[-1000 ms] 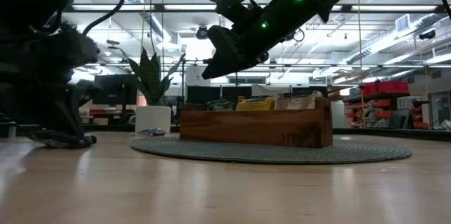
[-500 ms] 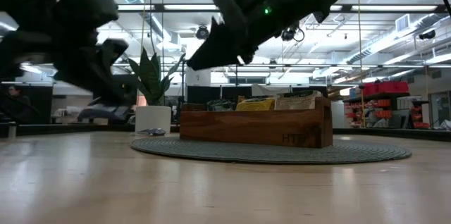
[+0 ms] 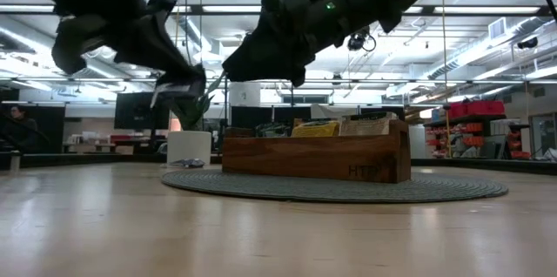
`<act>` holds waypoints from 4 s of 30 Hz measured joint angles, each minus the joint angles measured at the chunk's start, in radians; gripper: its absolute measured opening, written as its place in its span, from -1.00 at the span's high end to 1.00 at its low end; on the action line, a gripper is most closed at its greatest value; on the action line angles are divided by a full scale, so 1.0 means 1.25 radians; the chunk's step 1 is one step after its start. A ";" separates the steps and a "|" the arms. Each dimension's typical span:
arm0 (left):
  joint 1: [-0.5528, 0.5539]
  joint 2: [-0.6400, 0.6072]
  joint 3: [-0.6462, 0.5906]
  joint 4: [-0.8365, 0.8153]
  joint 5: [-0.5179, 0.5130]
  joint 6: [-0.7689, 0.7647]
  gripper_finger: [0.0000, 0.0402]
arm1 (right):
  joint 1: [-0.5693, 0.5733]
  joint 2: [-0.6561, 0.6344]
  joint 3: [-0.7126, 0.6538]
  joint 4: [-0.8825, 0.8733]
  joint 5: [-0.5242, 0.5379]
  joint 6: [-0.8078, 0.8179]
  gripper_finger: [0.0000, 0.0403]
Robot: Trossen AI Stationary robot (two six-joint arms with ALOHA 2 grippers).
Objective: Pick & Place Tea
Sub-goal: Put the dark blue tea bag into the left section of the wooden organizer
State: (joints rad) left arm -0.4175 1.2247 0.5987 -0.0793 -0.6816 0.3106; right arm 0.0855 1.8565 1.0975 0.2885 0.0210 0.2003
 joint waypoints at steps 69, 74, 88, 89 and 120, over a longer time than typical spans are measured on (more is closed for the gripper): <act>0.049 -0.293 -0.174 0.227 0.032 -0.143 0.42 | 0.035 -0.085 0.000 0.053 0.168 -0.197 1.00; 0.049 -0.352 -0.243 0.338 0.064 -0.162 0.42 | 0.040 -0.088 0.000 0.125 0.180 -0.232 1.00; 0.112 -0.368 -0.292 0.476 0.159 -0.220 0.42 | 0.039 -0.088 0.000 0.275 0.157 -0.279 1.00; 0.120 -0.368 -0.292 0.478 0.167 -0.224 0.42 | 0.039 -0.088 0.000 0.283 0.157 -0.279 1.00; 0.251 -0.367 -0.292 0.576 0.390 -0.277 -0.05 | -0.008 -0.086 0.000 0.331 0.090 -0.230 1.00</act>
State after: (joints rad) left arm -0.1043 0.7654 0.2340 0.6411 -0.1944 -0.0360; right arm 0.0757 1.7485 1.0973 0.7025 0.1337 -0.0872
